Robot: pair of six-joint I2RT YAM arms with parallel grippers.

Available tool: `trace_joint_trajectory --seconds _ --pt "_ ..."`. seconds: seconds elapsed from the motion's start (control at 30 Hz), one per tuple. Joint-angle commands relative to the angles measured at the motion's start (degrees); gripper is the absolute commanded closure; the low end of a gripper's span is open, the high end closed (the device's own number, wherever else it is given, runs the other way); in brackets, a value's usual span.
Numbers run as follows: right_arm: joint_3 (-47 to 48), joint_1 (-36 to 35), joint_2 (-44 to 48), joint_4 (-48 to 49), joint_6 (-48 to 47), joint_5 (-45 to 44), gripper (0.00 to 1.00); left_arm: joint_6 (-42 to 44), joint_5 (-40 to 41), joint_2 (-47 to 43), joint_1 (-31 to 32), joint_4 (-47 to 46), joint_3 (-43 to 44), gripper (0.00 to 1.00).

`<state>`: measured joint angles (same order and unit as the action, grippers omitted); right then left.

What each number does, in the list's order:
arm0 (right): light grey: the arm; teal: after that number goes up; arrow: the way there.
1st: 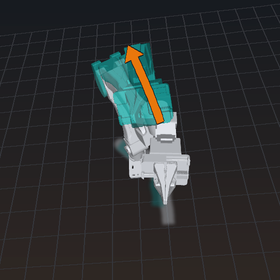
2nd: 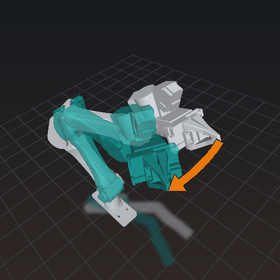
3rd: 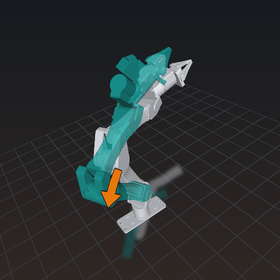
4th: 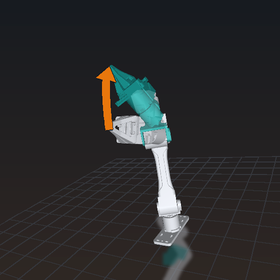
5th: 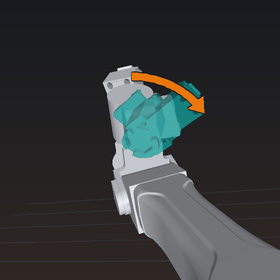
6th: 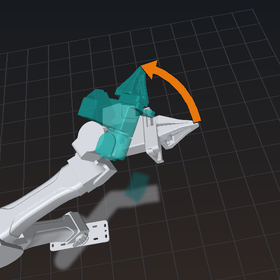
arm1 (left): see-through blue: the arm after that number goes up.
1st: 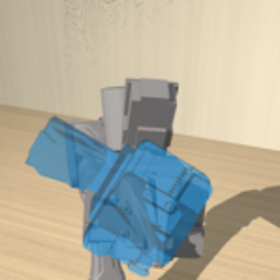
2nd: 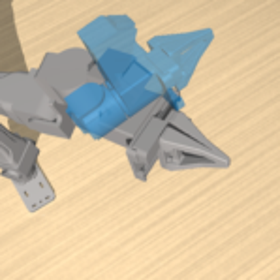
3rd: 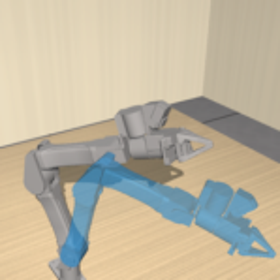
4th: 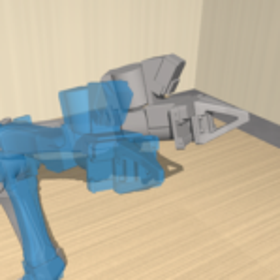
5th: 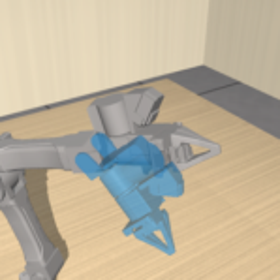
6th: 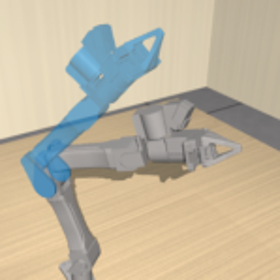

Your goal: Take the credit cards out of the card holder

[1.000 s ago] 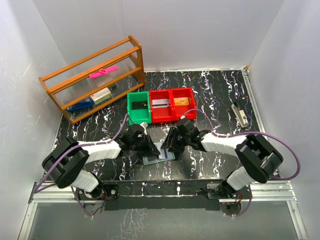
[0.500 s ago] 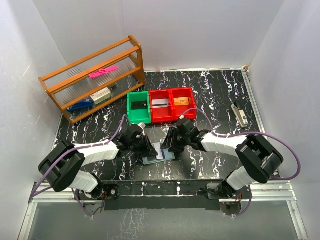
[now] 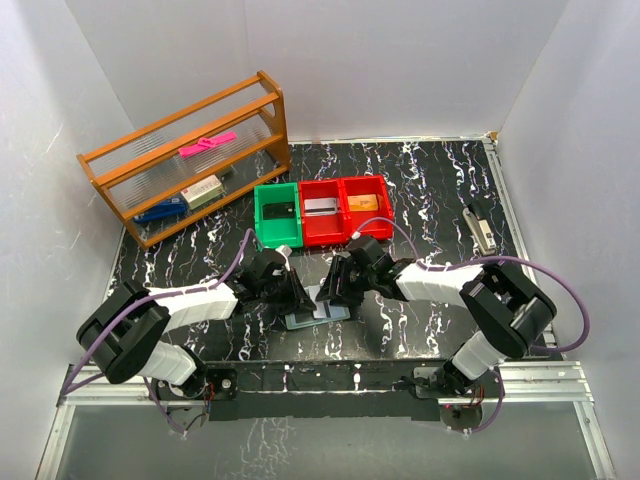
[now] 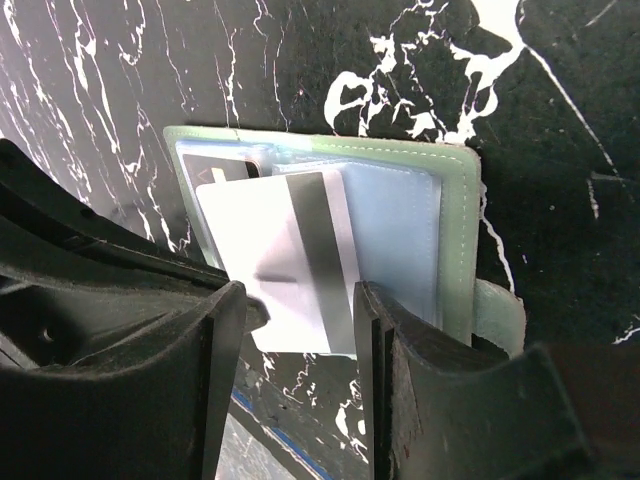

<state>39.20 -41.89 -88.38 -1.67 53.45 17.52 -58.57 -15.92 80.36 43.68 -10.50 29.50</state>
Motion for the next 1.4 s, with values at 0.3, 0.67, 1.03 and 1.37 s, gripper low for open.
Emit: trace_joint_trajectory --seconds 0.3,0.67,1.03,1.37 --pt "-3.3 -0.2 0.3 1.5 3.9 -2.9 0.54 -1.8 -4.5 2.9 0.1 -6.8 0.5 0.85" --pt "-1.0 0.3 4.4 -1.2 2.0 -4.3 0.48 0.7 2.1 -6.2 0.1 5.1 0.5 1.0" --pt "-1.3 0.3 17.2 2.9 -1.9 -5.1 0.35 4.0 5.9 -17.7 0.0 12.3 0.9 1.0" --pt "-8.2 2.5 24.9 14.6 -1.9 -2.0 0.3 8.0 6.9 -28.2 0.0 9.1 -1.3 1.0"
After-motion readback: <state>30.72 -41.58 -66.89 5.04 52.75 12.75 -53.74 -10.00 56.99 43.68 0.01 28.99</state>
